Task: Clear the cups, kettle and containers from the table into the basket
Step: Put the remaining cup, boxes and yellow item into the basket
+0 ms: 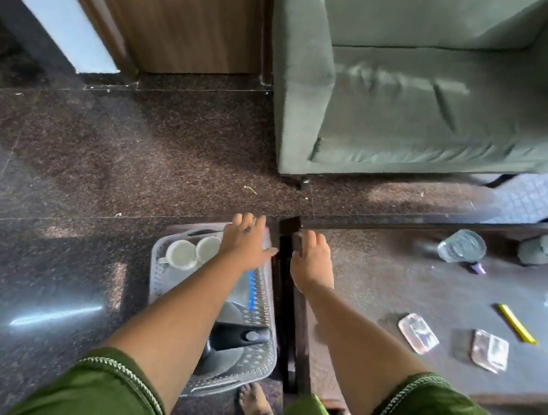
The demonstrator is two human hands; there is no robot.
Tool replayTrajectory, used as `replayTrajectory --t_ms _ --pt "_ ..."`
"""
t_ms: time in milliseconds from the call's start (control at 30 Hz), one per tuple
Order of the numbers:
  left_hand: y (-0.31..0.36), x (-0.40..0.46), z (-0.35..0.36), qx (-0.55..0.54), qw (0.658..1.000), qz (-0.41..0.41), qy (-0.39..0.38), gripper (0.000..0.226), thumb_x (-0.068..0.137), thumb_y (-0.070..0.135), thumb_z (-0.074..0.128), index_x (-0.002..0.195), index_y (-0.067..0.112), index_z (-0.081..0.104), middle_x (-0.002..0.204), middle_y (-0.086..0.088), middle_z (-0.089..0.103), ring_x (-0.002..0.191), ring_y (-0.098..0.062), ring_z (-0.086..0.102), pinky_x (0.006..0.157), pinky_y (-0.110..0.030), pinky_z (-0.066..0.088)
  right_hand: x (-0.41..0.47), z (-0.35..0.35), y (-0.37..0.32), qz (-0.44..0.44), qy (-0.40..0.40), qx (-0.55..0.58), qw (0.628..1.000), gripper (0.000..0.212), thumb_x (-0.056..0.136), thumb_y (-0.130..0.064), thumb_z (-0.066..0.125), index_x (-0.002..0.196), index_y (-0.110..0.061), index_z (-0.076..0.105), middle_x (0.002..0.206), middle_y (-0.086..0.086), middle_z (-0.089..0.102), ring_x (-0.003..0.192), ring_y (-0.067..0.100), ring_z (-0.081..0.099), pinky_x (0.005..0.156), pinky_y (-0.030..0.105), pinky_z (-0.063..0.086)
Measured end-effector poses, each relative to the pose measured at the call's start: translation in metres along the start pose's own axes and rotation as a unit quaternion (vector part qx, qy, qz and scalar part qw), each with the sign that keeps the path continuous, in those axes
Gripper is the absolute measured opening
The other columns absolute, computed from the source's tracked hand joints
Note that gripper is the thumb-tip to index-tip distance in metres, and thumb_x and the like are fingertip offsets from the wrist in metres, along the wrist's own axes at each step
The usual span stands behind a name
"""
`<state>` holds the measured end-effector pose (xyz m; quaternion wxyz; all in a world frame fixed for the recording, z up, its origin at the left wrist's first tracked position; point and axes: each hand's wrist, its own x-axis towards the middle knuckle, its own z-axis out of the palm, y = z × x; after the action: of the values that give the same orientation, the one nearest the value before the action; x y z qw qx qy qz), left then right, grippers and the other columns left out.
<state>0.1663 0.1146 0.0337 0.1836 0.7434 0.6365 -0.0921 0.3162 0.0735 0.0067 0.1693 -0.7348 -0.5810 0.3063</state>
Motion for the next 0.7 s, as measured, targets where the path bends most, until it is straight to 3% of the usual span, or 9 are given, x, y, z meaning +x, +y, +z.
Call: replayTrajectory --t_ms 233,433,567,700 --pt "0.139 -0.017 0.029 0.002 0.994 0.086 -0.065 0.072 0.084 0.051 0.057 0.142 0.016 0.030 0.137 -0.010 0.040 0.126 -0.032 0.034 0.101 -0.041 0.038 -0.025 -0.072 0.103 0.076 0.054 0.015 0.996 0.043 0.087 -0.011 0.057 0.129 -0.014 0.048 0.127 0.009 0.050 0.118 0.028 0.048 0.102 0.039 0.043" --pt "0.251 -0.034 0.084 -0.039 0.979 0.122 -0.161 0.079 0.088 0.036 0.059 0.150 0.011 0.016 0.145 -0.014 0.027 0.139 -0.037 0.015 0.114 -0.041 0.022 -0.056 -0.121 0.211 0.151 0.071 0.005 0.986 0.045 0.084 -0.009 0.057 0.128 -0.011 0.049 0.125 0.013 0.051 0.116 0.033 0.049 0.100 0.039 0.041" --pt "0.317 -0.043 0.123 -0.047 0.968 0.151 -0.196 0.077 0.085 0.033 0.061 0.146 0.007 0.023 0.138 -0.016 0.032 0.132 -0.038 0.024 0.113 -0.039 0.023 -0.075 -0.145 0.281 0.208 0.082 0.017 0.975 0.044 0.082 -0.012 0.059 0.126 -0.013 0.051 0.123 0.013 0.052 0.117 0.032 0.049 0.100 0.039 0.042" --pt "0.368 -0.048 0.159 -0.010 0.961 0.204 -0.186 0.060 0.086 0.028 0.059 0.137 0.012 0.033 0.138 -0.010 0.036 0.127 -0.031 0.031 0.103 -0.037 0.030 -0.090 -0.157 0.348 0.253 0.082 0.018 0.964 0.043 0.080 -0.015 0.062 0.122 -0.011 0.051 0.121 0.013 0.051 0.115 0.033 0.049 0.096 0.041 0.044"
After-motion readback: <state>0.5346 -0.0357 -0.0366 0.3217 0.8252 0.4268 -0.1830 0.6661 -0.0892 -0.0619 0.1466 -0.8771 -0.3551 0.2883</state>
